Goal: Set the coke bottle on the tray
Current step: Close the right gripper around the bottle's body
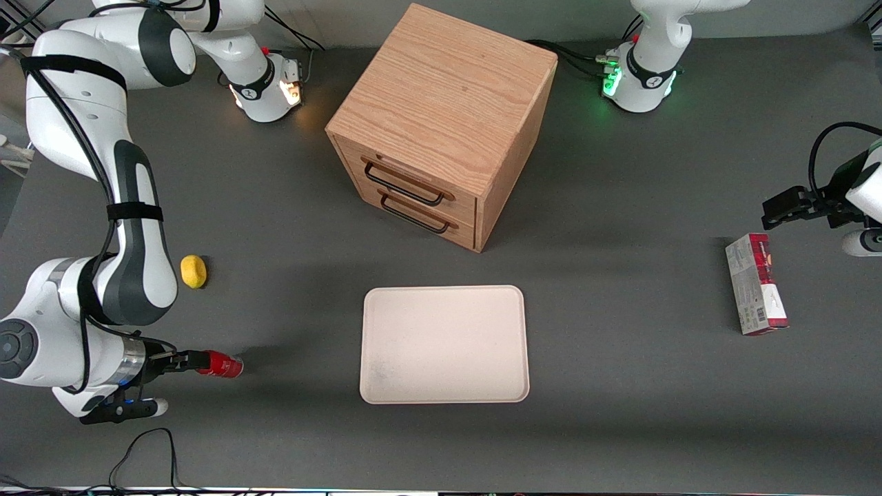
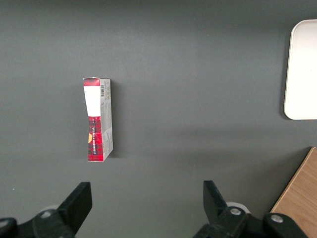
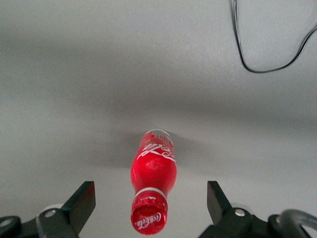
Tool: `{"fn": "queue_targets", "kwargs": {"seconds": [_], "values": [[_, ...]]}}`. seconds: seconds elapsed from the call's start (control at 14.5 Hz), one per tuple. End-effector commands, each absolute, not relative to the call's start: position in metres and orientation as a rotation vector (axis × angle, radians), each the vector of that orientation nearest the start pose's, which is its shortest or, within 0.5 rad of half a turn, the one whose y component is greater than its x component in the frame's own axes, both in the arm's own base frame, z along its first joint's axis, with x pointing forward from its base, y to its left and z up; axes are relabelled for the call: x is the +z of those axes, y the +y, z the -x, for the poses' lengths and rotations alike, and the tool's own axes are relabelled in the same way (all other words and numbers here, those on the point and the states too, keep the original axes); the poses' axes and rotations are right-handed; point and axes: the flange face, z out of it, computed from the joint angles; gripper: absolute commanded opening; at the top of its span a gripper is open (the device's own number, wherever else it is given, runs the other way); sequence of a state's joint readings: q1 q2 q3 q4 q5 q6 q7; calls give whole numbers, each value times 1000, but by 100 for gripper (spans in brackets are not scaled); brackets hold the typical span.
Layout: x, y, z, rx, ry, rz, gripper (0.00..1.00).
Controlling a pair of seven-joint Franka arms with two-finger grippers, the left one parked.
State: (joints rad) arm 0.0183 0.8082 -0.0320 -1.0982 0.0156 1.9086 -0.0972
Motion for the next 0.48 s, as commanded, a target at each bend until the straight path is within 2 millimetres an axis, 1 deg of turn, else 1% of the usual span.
{"fn": "queue_targets", "kwargs": {"seconds": [0.0,0.41], "values": [[337,0,-749,-37,-170,3132,100],[330,-1,-747,-23,-168,3130,100]]}}
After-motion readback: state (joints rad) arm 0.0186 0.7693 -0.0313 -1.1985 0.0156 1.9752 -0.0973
